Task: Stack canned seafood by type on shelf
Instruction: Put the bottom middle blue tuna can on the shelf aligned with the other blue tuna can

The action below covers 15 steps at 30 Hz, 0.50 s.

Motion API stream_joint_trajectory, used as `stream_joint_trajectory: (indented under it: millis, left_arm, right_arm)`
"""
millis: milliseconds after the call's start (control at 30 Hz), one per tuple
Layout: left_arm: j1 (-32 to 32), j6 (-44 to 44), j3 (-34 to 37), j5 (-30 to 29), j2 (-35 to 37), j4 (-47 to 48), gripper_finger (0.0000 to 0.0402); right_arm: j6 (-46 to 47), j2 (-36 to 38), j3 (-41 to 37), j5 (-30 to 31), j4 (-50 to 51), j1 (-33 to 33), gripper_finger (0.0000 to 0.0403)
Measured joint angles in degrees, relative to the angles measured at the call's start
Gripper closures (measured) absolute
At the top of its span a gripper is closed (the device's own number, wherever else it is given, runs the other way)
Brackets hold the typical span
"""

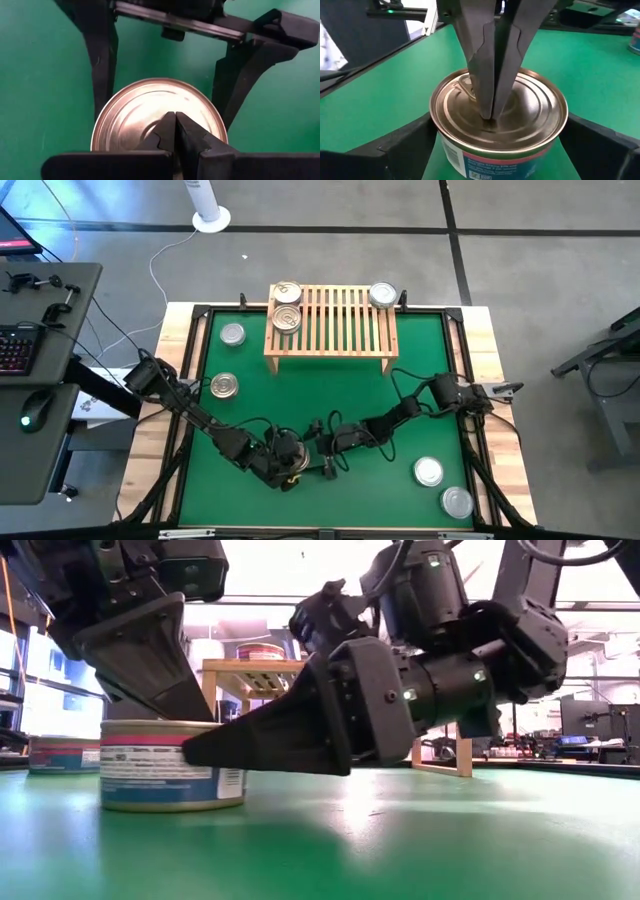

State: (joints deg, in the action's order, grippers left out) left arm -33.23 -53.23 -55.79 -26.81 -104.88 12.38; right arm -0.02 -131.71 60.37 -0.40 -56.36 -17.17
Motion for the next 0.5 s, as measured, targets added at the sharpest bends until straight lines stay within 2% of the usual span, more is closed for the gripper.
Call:
stream_joint_trajectory:
  millis: [267, 400, 500]
  left_arm:
    - [0.03, 0.43, -0.02, -0.40, 0.07, -0.50, 0.0402]
    - [0.04, 1.75, -0.81, -0.25, 3.07, 0.60, 0.0401]
    - [-0.41, 2.51, -2.72, -2.50, 6.60, 4.61, 0.0401]
  right_arm:
    - [1.06, -3.05, 2.96, -2.34, 0.08, 0.57, 0.0011]
    - [1.55, -2.72, 2.10, -1.64, 0.16, 0.72, 0.0011]
    - [1.53, -2.78, 1.64, -1.43, 1.67, 0.79, 0.0012]
